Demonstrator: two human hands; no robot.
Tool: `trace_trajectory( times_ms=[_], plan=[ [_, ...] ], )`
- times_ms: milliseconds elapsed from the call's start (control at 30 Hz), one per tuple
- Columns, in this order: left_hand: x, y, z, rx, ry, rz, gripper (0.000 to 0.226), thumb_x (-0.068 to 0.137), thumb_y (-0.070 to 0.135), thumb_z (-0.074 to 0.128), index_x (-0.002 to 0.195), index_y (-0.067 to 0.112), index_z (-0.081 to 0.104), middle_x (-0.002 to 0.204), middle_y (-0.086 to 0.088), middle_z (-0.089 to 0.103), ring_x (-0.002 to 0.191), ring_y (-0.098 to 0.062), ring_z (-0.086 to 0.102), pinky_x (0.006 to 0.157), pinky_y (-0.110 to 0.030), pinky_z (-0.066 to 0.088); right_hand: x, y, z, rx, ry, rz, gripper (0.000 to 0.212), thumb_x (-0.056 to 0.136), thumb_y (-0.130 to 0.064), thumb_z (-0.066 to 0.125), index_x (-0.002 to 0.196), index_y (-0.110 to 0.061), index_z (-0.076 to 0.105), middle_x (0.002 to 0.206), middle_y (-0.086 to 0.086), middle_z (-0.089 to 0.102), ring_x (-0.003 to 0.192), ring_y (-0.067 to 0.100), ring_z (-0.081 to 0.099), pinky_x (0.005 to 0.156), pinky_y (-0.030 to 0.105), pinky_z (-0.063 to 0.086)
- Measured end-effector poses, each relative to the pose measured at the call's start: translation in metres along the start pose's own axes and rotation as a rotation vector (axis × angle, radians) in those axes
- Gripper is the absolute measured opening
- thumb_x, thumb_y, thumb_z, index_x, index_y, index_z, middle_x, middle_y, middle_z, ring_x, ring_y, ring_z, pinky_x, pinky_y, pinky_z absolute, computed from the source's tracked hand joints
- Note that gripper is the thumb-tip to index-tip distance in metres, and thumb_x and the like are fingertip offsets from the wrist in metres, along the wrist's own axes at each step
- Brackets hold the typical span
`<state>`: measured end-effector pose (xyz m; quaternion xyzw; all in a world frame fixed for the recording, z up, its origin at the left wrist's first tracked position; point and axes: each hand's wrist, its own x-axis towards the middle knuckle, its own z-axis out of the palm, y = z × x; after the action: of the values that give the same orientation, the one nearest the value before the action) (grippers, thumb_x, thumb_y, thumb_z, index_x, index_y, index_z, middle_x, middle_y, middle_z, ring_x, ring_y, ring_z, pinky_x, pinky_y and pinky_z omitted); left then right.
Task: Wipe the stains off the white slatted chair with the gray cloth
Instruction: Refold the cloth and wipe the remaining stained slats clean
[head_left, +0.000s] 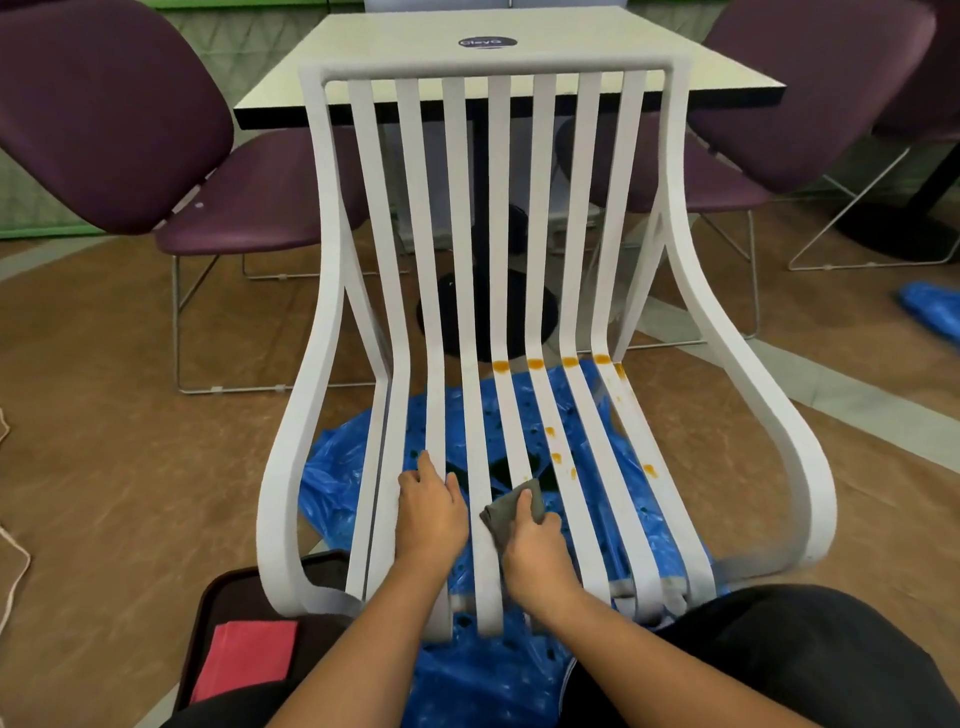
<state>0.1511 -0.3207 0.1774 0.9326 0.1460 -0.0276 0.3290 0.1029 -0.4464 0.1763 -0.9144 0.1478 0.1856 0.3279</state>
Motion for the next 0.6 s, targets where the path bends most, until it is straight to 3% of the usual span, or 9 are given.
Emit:
trace_trajectory(
  times_ms=[167,333,600],
  plan=[
    [0.026,0.001,0.006,0.063,0.009,-0.031,0.055,0.107,0.039,0.033,0.157,0.020,0.019,0.128,-0.012,0.052,0.096,-0.028,0.062,0.067,-0.036,0.043,0.042,-0.017,-0.005,-0.092,0.030,-0.013,0.080,0.102,-0.018,0.047,0.158,-0.018,-0.010,0.144,0.023,0.029,0.114,0.032,0.051,0.097,0.041,0.050],
    [0.032,-0.006,0.022,0.052,0.038,-0.014,0.052,0.107,0.035,0.028,0.156,0.018,0.019,0.101,-0.006,0.064,0.082,-0.022,0.062,0.068,-0.039,0.053,0.096,-0.041,-0.016,-0.205,0.057,-0.013,0.093,0.099,-0.018,0.057,0.157,-0.012,-0.016,0.150,0.027,0.023,0.122,0.037,0.050,0.101,0.043,0.049],
    [0.040,-0.011,0.028,-0.028,0.030,-0.015,0.050,0.108,0.033,0.030,0.155,0.020,0.021,0.091,-0.002,0.063,0.076,-0.016,0.057,0.069,-0.036,0.052,0.184,-0.076,-0.033,-0.259,0.085,-0.039,0.086,0.100,-0.020,0.053,0.159,-0.012,-0.010,0.147,0.030,0.029,0.115,0.040,0.057,0.095,0.045,0.050]
  ],
)
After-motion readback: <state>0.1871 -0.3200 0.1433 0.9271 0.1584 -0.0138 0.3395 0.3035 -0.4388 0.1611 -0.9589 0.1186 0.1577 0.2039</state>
